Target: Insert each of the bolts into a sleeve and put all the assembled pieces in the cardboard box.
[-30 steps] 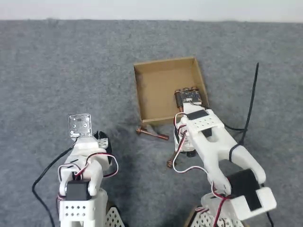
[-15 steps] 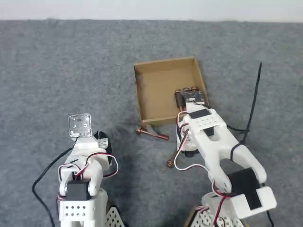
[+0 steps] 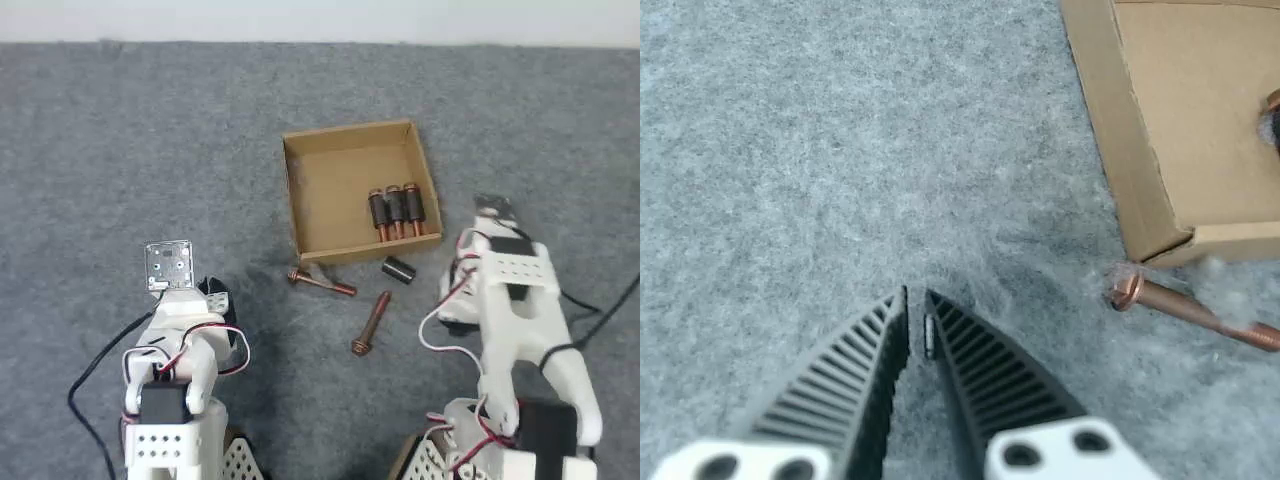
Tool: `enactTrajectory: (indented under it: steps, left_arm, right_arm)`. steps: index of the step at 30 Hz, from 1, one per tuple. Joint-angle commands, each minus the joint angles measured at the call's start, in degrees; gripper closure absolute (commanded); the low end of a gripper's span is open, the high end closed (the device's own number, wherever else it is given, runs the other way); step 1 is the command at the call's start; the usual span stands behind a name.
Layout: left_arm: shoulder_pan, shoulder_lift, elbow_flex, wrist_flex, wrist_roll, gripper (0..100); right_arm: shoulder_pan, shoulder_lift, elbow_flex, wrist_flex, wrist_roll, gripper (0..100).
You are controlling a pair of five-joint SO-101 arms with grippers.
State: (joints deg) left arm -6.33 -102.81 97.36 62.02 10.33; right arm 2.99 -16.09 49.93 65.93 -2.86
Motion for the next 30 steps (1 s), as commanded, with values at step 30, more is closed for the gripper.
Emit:
enactTrajectory:
  steps: [30]
  left_arm:
    - [20.7, 49.0, -48.7, 11.5, -3.4, 97]
  right_arm:
    - [11.3, -3.5, 3.7, -7.0, 5.7, 99.2]
